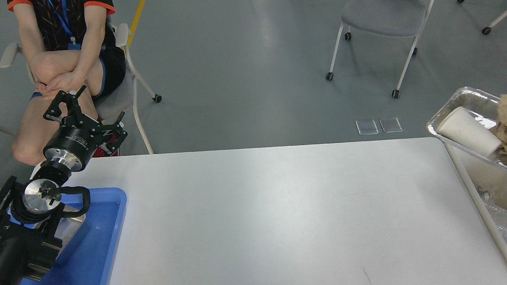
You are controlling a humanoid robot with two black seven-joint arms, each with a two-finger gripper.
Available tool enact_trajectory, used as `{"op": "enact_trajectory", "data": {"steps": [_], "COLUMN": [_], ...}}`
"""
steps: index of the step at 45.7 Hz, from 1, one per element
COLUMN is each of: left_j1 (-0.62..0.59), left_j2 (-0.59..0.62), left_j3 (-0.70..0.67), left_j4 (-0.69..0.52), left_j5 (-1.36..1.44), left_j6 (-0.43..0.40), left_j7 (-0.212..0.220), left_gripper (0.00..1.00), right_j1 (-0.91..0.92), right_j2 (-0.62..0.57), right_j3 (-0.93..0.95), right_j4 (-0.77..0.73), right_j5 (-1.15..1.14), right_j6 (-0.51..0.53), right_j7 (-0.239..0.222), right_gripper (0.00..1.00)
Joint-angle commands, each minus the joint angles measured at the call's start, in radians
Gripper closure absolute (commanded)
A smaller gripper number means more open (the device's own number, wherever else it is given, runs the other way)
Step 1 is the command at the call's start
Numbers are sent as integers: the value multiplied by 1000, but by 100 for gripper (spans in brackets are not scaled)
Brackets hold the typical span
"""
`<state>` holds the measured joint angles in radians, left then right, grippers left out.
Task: Tidy desktop
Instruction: 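Carry the foil tray with the right gripper toward the white bin, then release the foil tray into the white bin and return the left arm to rest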
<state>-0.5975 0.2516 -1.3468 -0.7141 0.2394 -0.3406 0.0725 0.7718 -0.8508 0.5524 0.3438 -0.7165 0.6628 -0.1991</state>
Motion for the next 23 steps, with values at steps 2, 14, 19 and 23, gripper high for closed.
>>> {"op": "enact_trajectory", "data": {"steps": [2,14,19,23], "left_j1": [16,30,30,30], "left_j2": [3,17,17,15], "left_j3": [9,12,17,18], "left_j4": [2,2,2,1], "left_j5": [1,3,5,6], "left_j6": [5,14,14,12], "left_j7": [1,4,19,23], "left_gripper": [3,3,3,3], "right_j1": [-75,-216,-218,-218], "right_j2": [6,21,87,156], "right_j3": [84,103,104,104], "right_j4": [-118,-163,-204,-233], "right_j5": [28,196,203,203], "right_j6": [-41,-129,-287,-400], "right_j7": [6,6,7,6], "right_gripper": [100,99,8,0]}}
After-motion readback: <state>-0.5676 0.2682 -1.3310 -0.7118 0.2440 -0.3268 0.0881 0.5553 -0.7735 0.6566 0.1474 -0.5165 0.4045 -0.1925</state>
